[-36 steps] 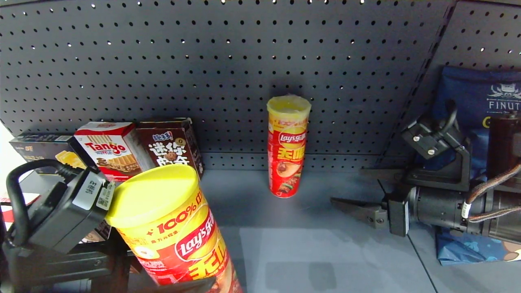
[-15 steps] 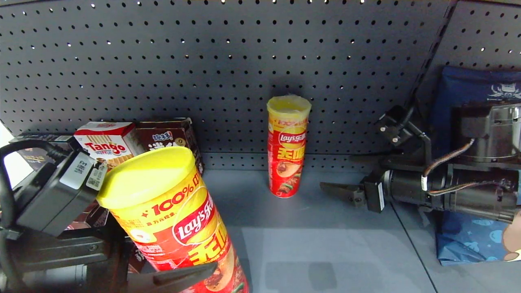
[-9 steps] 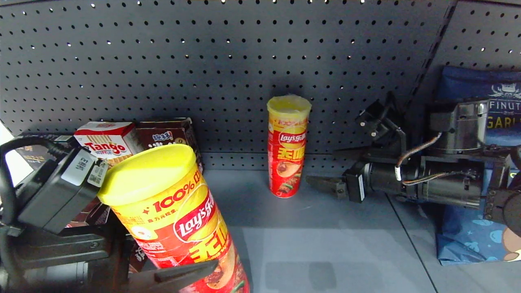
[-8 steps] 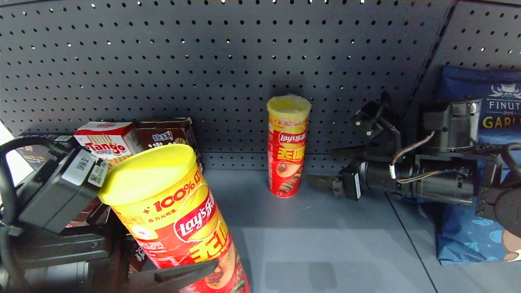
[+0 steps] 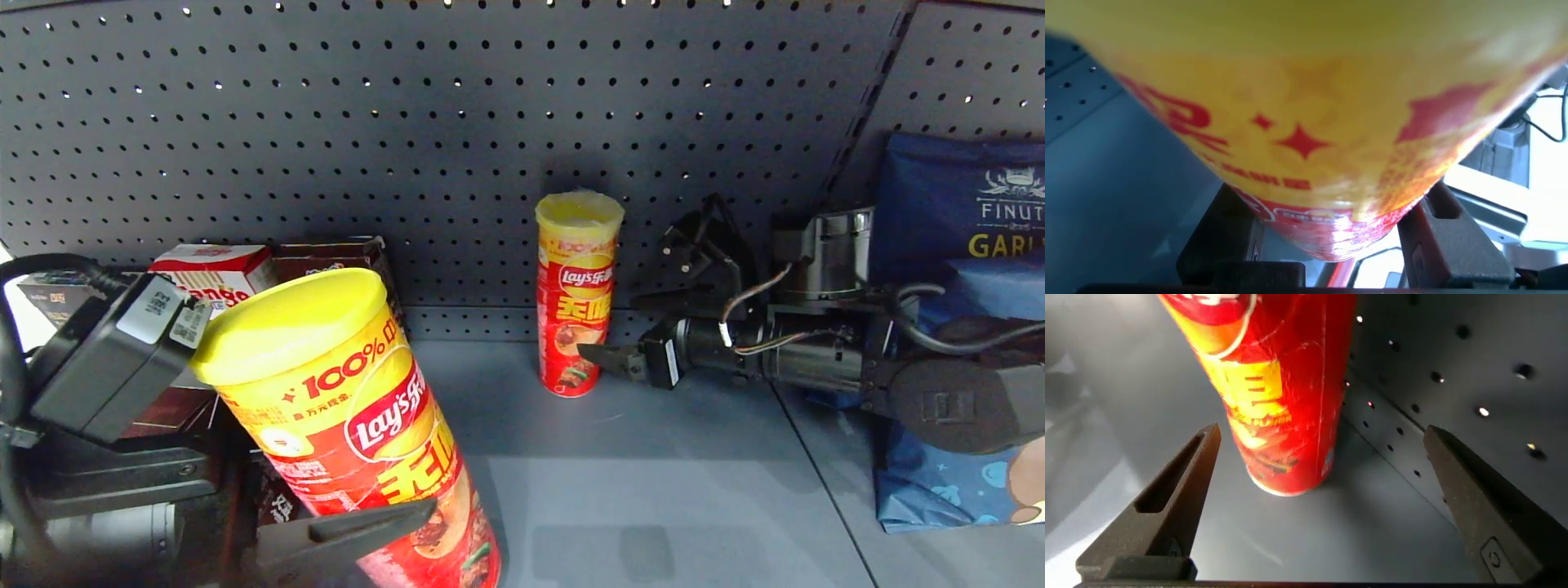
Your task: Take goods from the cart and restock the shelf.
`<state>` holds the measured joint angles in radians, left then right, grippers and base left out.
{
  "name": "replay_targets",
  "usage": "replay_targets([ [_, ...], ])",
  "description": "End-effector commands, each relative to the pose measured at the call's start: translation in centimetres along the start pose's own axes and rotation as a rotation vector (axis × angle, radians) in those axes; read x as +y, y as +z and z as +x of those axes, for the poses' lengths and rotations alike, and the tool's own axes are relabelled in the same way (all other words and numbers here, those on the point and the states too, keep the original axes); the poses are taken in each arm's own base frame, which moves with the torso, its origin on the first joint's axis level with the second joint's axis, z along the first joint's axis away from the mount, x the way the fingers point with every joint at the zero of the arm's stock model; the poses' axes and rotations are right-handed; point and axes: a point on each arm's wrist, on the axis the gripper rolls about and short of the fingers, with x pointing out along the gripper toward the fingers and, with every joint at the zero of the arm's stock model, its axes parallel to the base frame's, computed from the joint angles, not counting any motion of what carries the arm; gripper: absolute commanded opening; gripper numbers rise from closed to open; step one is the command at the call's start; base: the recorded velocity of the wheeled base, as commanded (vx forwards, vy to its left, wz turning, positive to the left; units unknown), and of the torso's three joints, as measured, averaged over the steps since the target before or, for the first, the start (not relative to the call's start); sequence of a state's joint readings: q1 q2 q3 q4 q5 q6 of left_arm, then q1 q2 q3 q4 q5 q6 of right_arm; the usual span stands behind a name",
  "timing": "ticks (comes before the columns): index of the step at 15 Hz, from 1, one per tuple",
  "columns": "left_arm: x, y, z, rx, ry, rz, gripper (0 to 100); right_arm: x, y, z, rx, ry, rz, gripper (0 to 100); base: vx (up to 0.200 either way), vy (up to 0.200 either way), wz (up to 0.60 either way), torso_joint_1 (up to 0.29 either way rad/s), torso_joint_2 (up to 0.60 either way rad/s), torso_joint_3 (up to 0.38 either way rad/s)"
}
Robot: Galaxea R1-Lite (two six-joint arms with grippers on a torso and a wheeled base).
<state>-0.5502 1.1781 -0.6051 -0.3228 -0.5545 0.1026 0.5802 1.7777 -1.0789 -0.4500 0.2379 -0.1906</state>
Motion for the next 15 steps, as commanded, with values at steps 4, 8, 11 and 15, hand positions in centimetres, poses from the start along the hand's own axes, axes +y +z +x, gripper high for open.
replay_targets([
  [4, 0.2, 0.1, -0.1, -0.005, 0.005, 0.002, 0, -0.1, -1.0, 2.0, 0.029, 0.015, -0.01, 100, 0.0, 0.0, 0.0, 0.0, 0.0, 0.0],
  [8, 0.2, 0.0, -0.1, -0.003, 0.003, 0.0, 0, -0.2, -1.0, 2.7, 0.024, 0.032, -0.012, 100, 0.0, 0.0, 0.0, 0.0, 0.0, 0.0],
  [11, 0.2, 0.0, -0.1, -0.004, 0.003, 0.001, 0, 0.0, -0.8, 3.4, 0.015, 0.041, -0.019, 100, 0.0, 0.0, 0.0, 0.0, 0.0, 0.0],
  [15, 0.2, -0.1, -0.1, -0.002, 0.003, -0.001, 0, 0.3, -0.8, 4.4, 0.004, 0.054, -0.025, 100, 0.0, 0.0, 0.0, 0.0, 0.0, 0.0],
])
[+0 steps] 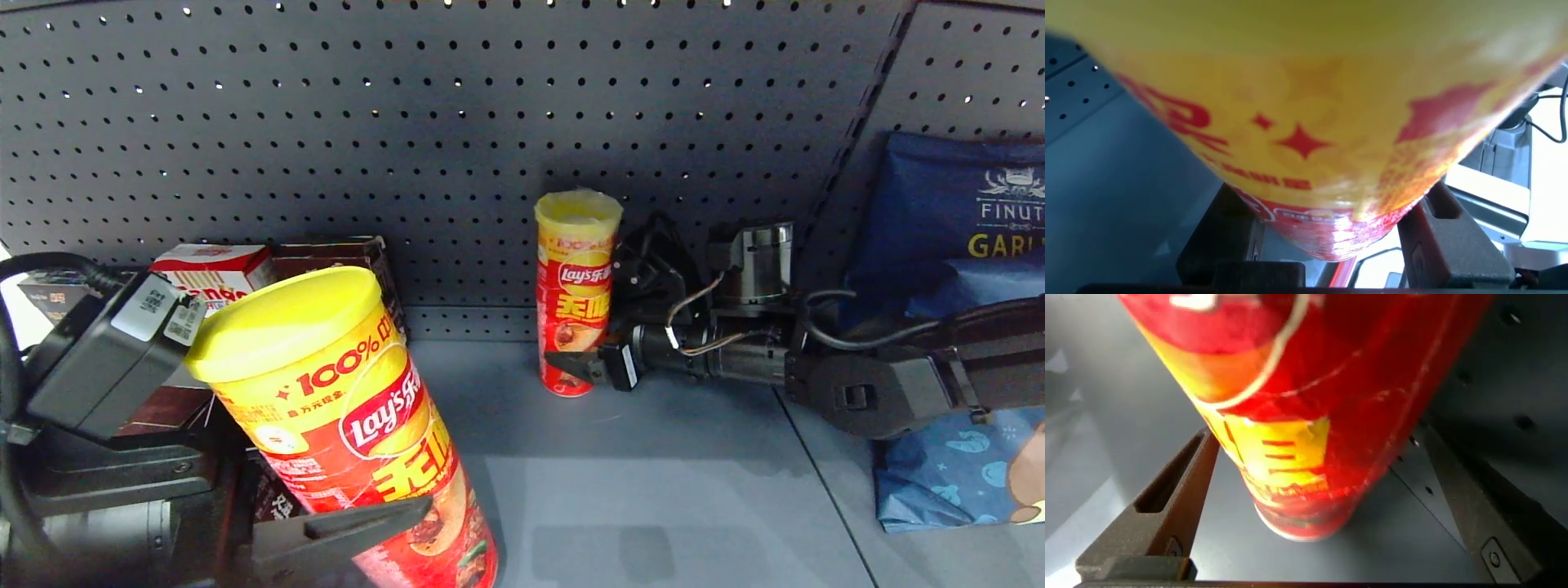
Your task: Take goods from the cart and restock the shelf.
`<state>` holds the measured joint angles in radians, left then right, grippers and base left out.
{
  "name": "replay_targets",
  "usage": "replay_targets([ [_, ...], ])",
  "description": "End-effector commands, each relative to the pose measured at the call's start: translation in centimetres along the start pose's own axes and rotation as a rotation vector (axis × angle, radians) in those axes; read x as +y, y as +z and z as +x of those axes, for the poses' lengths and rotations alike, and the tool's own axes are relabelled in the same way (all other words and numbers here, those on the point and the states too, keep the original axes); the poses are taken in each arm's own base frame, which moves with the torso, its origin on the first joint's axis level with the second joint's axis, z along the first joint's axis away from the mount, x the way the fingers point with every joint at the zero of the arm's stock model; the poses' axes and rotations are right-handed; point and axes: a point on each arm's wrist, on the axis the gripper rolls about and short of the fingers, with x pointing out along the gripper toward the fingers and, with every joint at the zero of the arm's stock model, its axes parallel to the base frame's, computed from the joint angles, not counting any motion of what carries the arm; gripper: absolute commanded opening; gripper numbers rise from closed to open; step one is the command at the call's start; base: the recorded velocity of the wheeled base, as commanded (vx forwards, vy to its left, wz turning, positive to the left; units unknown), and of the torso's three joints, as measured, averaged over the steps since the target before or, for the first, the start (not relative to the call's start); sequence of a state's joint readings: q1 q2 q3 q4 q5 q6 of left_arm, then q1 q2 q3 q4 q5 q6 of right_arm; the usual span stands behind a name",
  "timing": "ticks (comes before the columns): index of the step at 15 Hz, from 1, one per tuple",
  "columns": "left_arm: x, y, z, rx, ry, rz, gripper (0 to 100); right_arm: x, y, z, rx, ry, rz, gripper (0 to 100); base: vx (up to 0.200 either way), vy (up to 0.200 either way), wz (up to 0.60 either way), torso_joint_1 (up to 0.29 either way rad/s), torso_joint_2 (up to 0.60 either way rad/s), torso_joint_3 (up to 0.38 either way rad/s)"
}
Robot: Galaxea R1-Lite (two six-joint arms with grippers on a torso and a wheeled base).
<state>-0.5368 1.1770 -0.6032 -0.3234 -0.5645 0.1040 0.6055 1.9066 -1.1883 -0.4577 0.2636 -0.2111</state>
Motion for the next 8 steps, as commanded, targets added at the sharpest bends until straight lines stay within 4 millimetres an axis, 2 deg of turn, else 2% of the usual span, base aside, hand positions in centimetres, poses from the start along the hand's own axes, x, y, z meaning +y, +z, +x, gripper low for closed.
replay_targets([
  [1, -0.01, 0.0, -0.01, 0.0, 0.0, 0.0, 0, 0.04, -0.35, 0.84, 0.004, 0.004, -0.001, 100, 0.0, 0.0, 0.0, 0.0, 0.0, 0.0],
  [5, -0.03, 0.02, -0.04, -0.002, 0.0, 0.001, 0, -0.19, -0.51, 1.69, -0.019, 0.007, -0.006, 100, 0.0, 0.0, 0.0, 0.0, 0.0, 0.0],
  [6, -0.03, 0.02, -0.04, -0.002, 0.0, 0.001, 0, -0.22, -0.58, 1.81, -0.02, 0.006, -0.007, 0, 0.0, 0.0, 0.0, 0.0, 0.0, 0.0],
  [8, -0.04, -0.12, -0.04, 0.002, 0.0, -0.001, 0, 0.06, -0.24, 1.44, -0.026, 0.006, -0.01, 0, 0.0, 0.0, 0.0, 0.0, 0.0, 0.0],
])
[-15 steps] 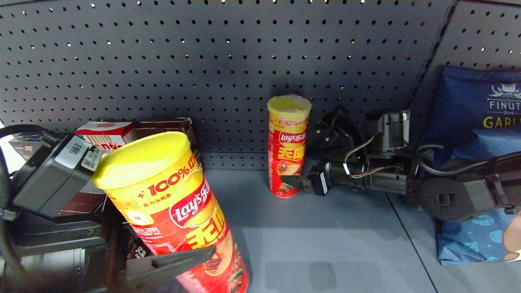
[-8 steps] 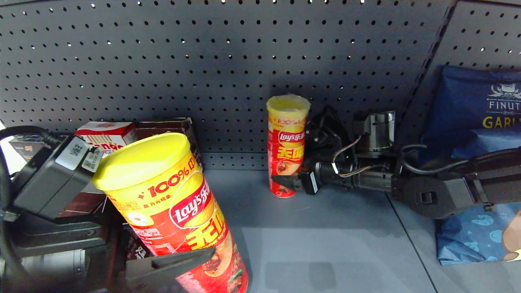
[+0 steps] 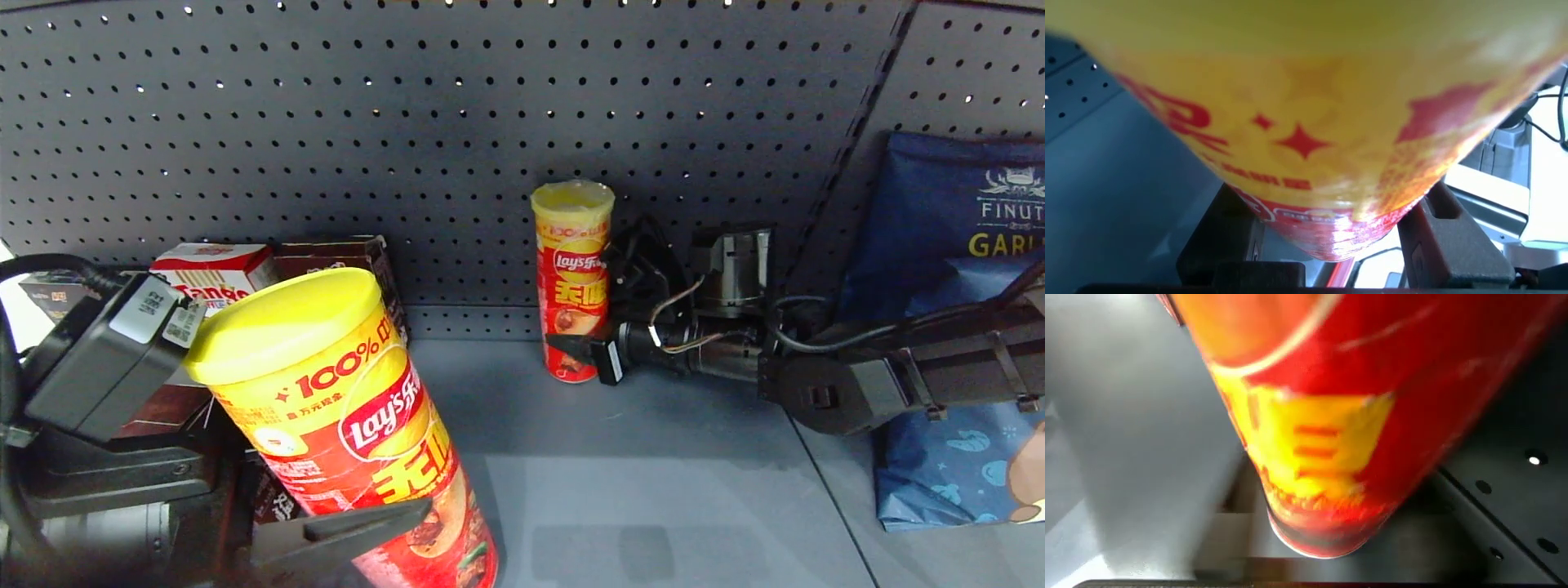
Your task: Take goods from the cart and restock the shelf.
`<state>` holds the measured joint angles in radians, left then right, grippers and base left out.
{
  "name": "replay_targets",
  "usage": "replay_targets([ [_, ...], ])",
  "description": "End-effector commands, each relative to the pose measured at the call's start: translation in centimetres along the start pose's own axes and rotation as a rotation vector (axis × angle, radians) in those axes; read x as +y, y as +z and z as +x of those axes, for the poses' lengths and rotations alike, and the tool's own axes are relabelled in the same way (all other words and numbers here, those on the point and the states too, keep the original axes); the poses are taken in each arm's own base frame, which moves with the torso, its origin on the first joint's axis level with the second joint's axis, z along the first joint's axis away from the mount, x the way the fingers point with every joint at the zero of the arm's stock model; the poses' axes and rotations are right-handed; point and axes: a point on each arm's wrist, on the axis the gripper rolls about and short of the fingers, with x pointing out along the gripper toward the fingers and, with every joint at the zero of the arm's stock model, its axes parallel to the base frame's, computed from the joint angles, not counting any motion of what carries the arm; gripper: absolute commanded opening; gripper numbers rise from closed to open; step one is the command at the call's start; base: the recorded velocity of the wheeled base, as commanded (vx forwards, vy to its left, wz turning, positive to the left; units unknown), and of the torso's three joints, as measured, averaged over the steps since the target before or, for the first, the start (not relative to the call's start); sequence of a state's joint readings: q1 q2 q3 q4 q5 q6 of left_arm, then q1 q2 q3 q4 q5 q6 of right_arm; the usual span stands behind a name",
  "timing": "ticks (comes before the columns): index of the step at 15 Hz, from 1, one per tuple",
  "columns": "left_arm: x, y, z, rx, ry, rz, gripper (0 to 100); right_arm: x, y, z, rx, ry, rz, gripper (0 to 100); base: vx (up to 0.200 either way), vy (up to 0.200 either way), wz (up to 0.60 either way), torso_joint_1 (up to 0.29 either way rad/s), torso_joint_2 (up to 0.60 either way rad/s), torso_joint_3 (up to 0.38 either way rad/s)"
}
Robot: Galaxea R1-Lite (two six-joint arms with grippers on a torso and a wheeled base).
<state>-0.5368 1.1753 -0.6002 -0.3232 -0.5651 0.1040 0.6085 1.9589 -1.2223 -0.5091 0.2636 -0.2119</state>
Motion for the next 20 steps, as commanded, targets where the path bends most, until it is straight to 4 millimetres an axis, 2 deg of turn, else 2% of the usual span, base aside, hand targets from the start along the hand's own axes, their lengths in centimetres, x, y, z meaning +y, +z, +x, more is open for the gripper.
replay_targets([
  [1, 0.0, 0.0, 0.0, 0.001, 0.0, 0.0, 0, 0.3, 0.3, -0.3, -0.002, 0.002, -0.001, 0, 0.0, 0.0, 0.0, 0.0, 0.0, 0.0],
  [4, 0.0, 0.0, 0.0, -0.002, -0.001, 0.001, 0, 0.6, 1.8, -2.5, -0.012, -0.03, 0.001, 0, 0.0, 0.0, 0.0, 0.0, 0.0, 0.0],
  [6, 0.0, 0.0, 0.0, 0.0, -0.002, 0.002, 0, 1.8, 2.1, -4.2, -0.004, -0.082, 0.022, 0, 0.0, 0.0, 0.0, 0.0, 0.0, 0.0],
  [7, 0.0, 0.0, 0.0, 0.001, -0.003, 0.002, 0, 1.8, 2.1, -4.3, -0.004, -0.084, 0.025, 0, 0.0, 0.0, 0.0, 0.0, 0.0, 0.0],
  [8, 0.0, 0.0, 0.0, 0.0, -0.001, 0.002, 0, 2.8, 2.0, -5.6, -0.008, -0.086, 0.046, 0, 0.0, 0.0, 0.0, 0.0, 0.0, 0.0],
  [12, 0.0, 0.1, 0.1, -0.001, -0.001, 0.003, 0, 5.5, 0.9, -7.9, -0.065, -0.098, 0.056, 0, 0.0, 0.0, 0.0, 0.0, 0.0, 0.0],
  [14, 0.0, 0.0, 0.1, 0.001, 0.0, 0.001, 0, 7.6, -0.1, -9.2, -0.065, -0.072, 0.064, 0, 0.0, 0.0, 0.0, 0.0, 0.0, 0.0],
  [18, 0.0, 0.0, 0.0, 0.001, 0.003, 0.001, 0, 10.0, -1.7, -10.2, -0.067, -0.065, 0.095, 0, 0.0, 0.0, 0.0, 0.0, 0.0, 0.0],
  [20, 0.0, 0.0, 0.0, 0.0, 0.004, 0.0, 0, 11.1, -3.2, -10.7, -0.051, -0.033, 0.09, 0, 0.0, 0.0, 0.0, 0.0, 0.0, 0.0],
])
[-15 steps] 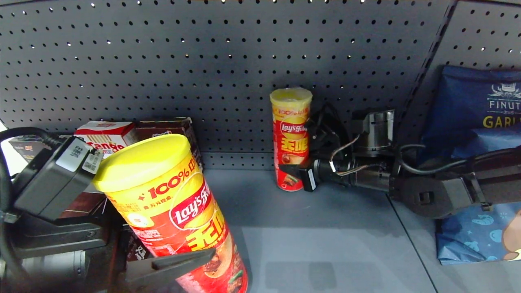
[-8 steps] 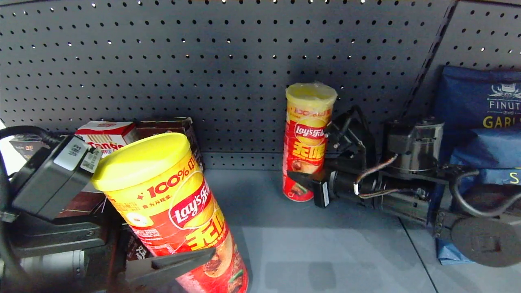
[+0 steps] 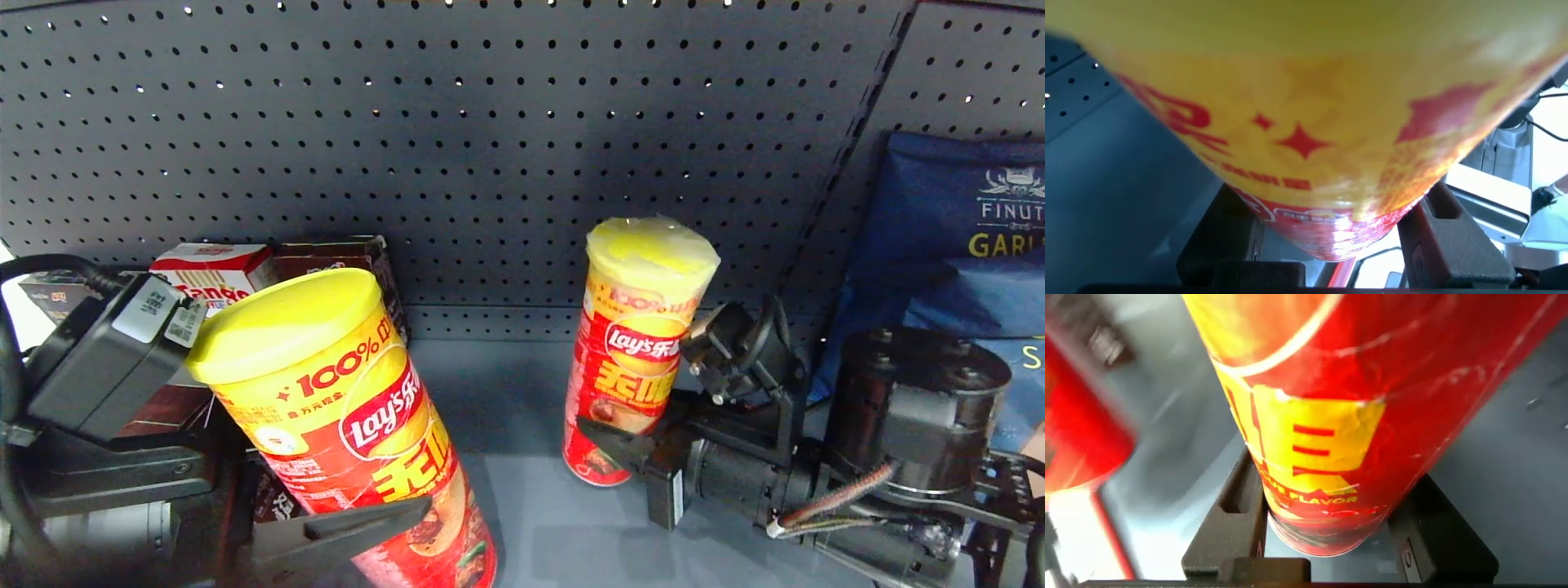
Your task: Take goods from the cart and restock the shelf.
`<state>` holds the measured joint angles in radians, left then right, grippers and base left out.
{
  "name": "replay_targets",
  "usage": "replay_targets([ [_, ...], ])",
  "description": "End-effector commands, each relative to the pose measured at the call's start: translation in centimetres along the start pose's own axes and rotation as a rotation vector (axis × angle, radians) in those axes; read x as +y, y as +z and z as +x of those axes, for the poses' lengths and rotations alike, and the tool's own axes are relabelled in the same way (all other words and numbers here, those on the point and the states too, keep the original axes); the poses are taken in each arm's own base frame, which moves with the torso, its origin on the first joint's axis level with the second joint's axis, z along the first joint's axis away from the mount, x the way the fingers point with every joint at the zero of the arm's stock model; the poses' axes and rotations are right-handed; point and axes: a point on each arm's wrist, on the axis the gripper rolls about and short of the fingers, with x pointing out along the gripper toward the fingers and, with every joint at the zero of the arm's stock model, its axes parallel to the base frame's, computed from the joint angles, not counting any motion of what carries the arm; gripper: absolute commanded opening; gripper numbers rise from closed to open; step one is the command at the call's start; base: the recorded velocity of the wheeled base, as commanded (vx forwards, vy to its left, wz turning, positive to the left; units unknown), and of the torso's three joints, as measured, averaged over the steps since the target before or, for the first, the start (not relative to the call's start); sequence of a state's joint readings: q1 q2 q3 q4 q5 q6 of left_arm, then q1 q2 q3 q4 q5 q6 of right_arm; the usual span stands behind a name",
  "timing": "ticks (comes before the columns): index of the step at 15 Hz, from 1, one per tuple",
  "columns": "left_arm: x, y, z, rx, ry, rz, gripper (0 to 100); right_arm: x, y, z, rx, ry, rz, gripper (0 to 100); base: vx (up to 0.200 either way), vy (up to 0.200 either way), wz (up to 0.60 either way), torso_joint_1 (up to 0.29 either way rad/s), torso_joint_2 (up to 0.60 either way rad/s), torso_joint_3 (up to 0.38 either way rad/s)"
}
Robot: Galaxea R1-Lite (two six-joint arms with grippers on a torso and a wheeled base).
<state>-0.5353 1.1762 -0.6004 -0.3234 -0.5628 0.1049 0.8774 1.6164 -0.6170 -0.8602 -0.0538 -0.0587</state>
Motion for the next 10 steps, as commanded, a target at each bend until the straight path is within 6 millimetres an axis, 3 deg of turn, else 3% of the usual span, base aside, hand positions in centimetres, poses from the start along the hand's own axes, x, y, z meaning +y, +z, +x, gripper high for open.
replay_targets([
  [1, 0.0, 0.0, 0.0, -0.001, 0.0, 0.0, 0, 1.0, -1.5, -1.0, 0.035, 0.034, -0.007, 0, 0.0, 0.0, 0.0, 0.0, 0.0, 0.0],
  [10, 0.2, -0.1, -0.1, 0.001, 0.01, -0.003, 0, 1.0, -2.6, -1.4, 0.075, 0.038, -0.01, 0, 0.0, 0.0, 0.0, 0.0, 0.0, 0.0],
])
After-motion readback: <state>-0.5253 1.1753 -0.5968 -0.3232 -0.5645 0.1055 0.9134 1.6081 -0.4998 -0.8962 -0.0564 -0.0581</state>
